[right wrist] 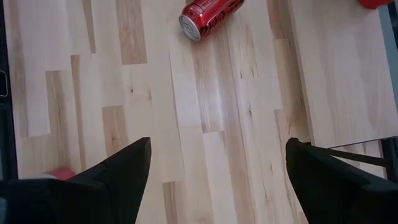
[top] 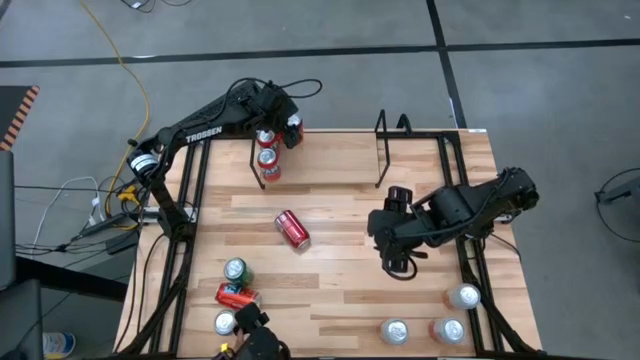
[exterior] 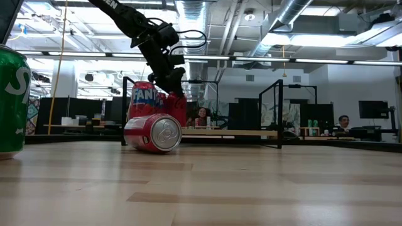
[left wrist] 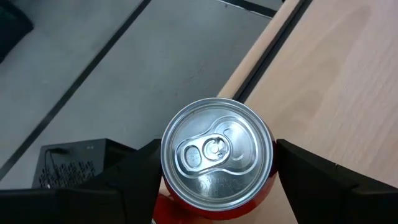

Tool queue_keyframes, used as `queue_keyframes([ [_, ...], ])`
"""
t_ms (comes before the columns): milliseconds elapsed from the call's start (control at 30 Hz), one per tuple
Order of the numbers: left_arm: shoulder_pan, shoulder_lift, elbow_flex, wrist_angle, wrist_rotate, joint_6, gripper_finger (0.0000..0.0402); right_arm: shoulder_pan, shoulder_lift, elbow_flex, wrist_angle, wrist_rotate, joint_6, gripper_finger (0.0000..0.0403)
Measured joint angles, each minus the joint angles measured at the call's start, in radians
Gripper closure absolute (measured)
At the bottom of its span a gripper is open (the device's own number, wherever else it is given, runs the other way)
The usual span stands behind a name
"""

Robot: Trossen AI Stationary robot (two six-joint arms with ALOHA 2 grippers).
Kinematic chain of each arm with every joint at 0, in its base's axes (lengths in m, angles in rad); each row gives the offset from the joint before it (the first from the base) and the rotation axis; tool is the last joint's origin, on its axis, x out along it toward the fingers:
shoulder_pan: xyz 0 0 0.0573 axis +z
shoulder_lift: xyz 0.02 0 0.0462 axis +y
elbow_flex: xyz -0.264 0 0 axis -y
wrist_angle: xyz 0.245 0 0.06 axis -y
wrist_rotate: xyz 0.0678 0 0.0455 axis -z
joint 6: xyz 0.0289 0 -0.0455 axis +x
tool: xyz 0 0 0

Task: Place canned beverage on shelf
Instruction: Put the red black soda can on the shelf

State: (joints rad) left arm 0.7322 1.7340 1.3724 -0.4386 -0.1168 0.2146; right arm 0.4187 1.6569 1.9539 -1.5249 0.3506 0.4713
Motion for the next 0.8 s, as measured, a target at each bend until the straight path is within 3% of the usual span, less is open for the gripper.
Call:
queue_keyframes([
  [467, 0.006, 0.001, 0.0, -0.019, -0.056, -0.04, 0.0136, 0.0, 0.0, 0.0, 0.0, 0.0, 0.001, 0.0058],
  [800, 0.007, 0.001, 0.0, -0.027, 0.072, -0.057, 0.0136, 0.0, 0.0, 0.0, 0.0, -0.001, 0.001, 0.0058],
])
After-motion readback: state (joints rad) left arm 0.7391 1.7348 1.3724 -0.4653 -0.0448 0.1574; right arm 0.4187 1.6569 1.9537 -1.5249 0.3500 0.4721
